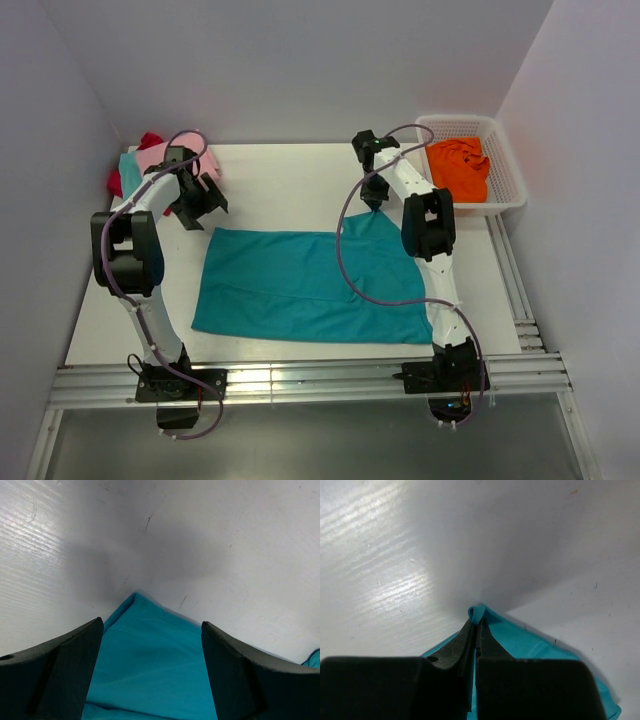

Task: Fold and stack the t-shirts
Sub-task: Grap the side of the flattened tshirt furthest away from the robot with both arms

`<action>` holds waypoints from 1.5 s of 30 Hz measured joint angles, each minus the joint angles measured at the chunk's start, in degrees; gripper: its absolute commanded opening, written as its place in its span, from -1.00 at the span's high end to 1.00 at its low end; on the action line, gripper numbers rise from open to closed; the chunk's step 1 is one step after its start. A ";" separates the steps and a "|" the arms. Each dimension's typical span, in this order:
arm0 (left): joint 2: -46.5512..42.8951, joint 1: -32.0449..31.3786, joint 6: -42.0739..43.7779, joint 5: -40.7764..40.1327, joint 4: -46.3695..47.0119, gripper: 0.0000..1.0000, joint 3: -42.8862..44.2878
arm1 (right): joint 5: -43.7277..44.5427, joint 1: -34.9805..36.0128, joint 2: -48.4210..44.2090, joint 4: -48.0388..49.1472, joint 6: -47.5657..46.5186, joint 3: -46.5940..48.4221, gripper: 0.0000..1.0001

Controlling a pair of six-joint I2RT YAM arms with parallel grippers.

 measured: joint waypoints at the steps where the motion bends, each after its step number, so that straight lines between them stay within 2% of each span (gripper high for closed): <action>1: 0.00 0.00 0.02 -0.04 0.09 -0.70 0.02 | 0.28 0.17 -0.26 0.02 -0.04 -0.57 1.00; 12: 8.37 0.00 1.97 -1.57 -0.63 -0.49 8.61 | 0.59 0.46 -1.92 0.15 -0.39 -3.69 1.00; 23: 5.14 0.02 2.80 -0.37 0.63 -0.36 0.11 | 0.59 0.20 -4.33 0.44 -0.37 -8.20 1.00; 30: 4.13 -0.02 2.82 0.20 1.14 -0.29 -1.62 | 0.59 0.17 -4.46 0.44 -0.35 -8.39 1.00; 42: 5.49 -0.90 2.86 0.20 0.74 0.05 -0.02 | 0.98 0.09 -5.07 0.35 -0.31 -9.57 1.00; 45: 6.10 -0.98 2.86 0.28 0.61 0.29 0.74 | 1.18 0.07 -5.27 0.31 -0.31 -9.92 1.00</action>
